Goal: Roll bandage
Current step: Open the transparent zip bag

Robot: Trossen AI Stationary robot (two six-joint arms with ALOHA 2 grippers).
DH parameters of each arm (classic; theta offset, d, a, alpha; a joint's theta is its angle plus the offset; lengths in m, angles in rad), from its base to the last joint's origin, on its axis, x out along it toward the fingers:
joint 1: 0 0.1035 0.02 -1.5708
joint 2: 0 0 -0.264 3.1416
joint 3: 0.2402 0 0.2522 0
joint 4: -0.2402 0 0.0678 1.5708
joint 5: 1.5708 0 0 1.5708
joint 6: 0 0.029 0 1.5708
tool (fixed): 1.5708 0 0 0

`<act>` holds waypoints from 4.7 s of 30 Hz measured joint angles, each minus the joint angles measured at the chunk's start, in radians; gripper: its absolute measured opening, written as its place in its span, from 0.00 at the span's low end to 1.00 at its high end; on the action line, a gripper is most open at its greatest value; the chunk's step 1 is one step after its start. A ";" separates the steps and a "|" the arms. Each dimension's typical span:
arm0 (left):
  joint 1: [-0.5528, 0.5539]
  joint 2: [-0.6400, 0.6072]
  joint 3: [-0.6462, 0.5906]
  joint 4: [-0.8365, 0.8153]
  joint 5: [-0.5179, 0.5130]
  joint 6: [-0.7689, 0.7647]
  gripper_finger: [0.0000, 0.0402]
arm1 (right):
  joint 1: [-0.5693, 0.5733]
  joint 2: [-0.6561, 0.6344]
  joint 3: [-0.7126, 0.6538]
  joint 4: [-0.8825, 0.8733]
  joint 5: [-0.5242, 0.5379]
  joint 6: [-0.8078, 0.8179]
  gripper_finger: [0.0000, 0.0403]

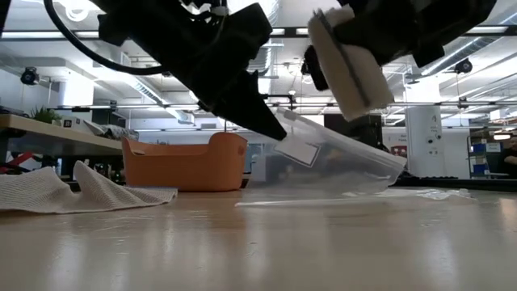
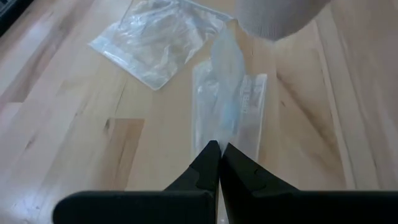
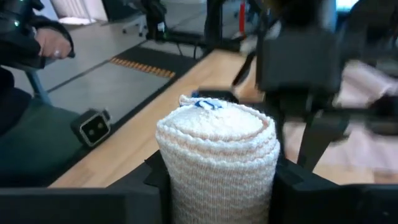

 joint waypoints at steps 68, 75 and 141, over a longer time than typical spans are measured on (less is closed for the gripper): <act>-0.120 0.007 -0.075 0.273 -0.279 -0.037 0.00 | 0.000 0.322 -0.294 0.908 0.741 0.937 0.32; -0.125 0.021 -0.186 0.460 -0.278 -0.042 0.00 | 0.046 0.322 -0.237 0.803 0.951 0.981 0.34; -0.071 -0.041 -0.055 -0.109 -0.100 -0.118 0.55 | 0.133 0.124 -0.307 0.463 0.990 0.819 0.32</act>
